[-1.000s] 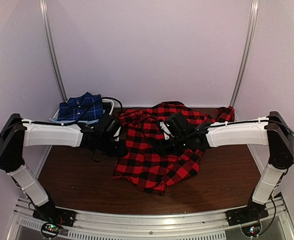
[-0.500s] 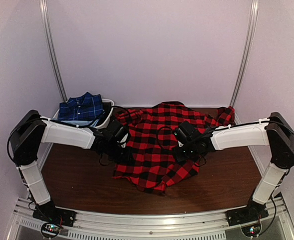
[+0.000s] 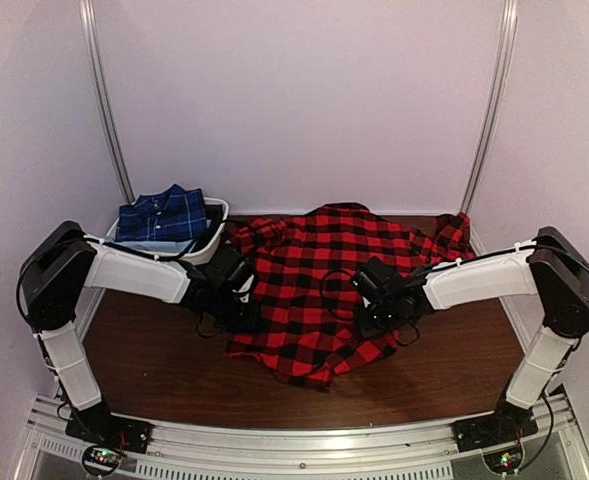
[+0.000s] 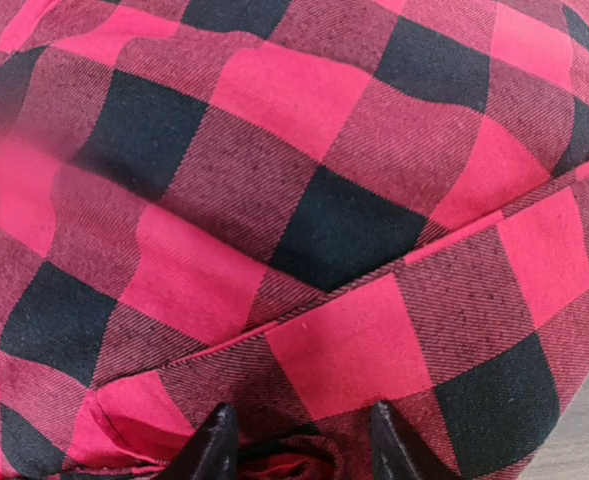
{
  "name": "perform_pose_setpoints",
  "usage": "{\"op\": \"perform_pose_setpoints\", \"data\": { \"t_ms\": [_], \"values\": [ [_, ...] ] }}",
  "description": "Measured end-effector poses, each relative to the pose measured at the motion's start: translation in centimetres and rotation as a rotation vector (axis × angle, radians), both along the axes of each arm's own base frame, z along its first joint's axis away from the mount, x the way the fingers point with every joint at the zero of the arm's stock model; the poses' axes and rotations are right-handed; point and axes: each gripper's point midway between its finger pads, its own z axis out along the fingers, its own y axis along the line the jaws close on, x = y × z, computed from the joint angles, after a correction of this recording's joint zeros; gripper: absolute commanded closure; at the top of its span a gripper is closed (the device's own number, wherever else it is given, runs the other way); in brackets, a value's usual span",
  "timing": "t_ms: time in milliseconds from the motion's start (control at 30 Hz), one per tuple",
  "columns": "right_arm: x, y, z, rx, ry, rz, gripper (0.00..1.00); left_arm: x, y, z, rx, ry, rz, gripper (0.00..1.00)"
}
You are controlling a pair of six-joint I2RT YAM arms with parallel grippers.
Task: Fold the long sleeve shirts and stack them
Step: Flatten out the crumpled shirt at the center of the board.
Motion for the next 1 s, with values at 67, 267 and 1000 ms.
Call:
{"op": "perform_pose_setpoints", "data": {
  "t_ms": [67,267,1000],
  "values": [
    [-0.2,-0.1,0.0,0.009,0.004,-0.004,0.83,0.0,0.0,0.0,0.0,0.0,0.0,0.72],
    [-1.9,-1.2,1.6,0.052,-0.002,-0.016,0.99,0.0,0.0,-0.1,-0.005,-0.008,0.001,0.72],
    [-11.6,-5.1,5.0,0.267,0.074,-0.101,0.38,-0.1,0.7,-0.1,-0.013,-0.029,0.012,0.72]
  ]
}}
